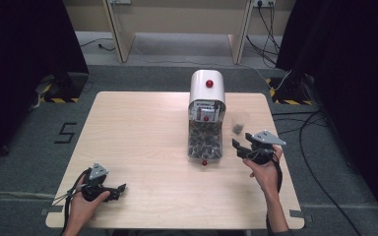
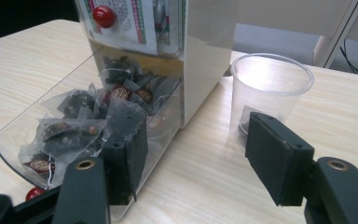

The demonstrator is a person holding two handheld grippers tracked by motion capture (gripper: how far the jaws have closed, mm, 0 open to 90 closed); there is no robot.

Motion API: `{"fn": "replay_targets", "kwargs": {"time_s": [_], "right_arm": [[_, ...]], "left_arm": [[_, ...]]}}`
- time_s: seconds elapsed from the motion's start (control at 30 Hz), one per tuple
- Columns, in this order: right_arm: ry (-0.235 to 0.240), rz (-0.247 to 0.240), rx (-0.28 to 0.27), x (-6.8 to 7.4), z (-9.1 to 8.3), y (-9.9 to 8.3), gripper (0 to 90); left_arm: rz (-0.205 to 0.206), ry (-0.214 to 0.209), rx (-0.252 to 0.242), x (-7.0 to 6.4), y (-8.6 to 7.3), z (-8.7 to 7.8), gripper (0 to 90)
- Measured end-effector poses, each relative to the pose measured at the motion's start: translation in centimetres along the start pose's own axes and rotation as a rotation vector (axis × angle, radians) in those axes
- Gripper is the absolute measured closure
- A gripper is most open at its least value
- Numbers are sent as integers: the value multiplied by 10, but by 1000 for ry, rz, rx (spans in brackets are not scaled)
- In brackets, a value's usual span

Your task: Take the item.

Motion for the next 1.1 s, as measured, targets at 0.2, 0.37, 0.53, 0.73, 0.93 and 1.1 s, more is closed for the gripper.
{"fn": "replay_targets", "kwargs": {"time_s": [0.2,0.37,0.53,0.73,0.93,1.1], "right_arm": [[-2,-10,2,4,-2,-5,385],[5,-17,11,7,-4,-9,381],[5,-18,19,7,-7,-13,377],[14,-26,29,9,-13,-17,366],[20,-33,27,12,-18,-19,361],[20,-41,31,16,-22,-23,360]], "left_arm": [[0,0,0,0,0,0,0],[0,0,0,0,0,0,0],[0,0,0,0,0,0,0],[0,0,0,0,0,0,0],[0,-1,0,0,0,0,0],[0,-1,0,0,0,0,0]]}}
Point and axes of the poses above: each handheld gripper's, and its own axes: z roughly forward along the jaws, y roughly out of its top, x roughly to its left, the point moved 8 cm from there along z, roughly forward along the jaws, and after that the axes turned 11 degrees about -y, right-handed, at the moved point
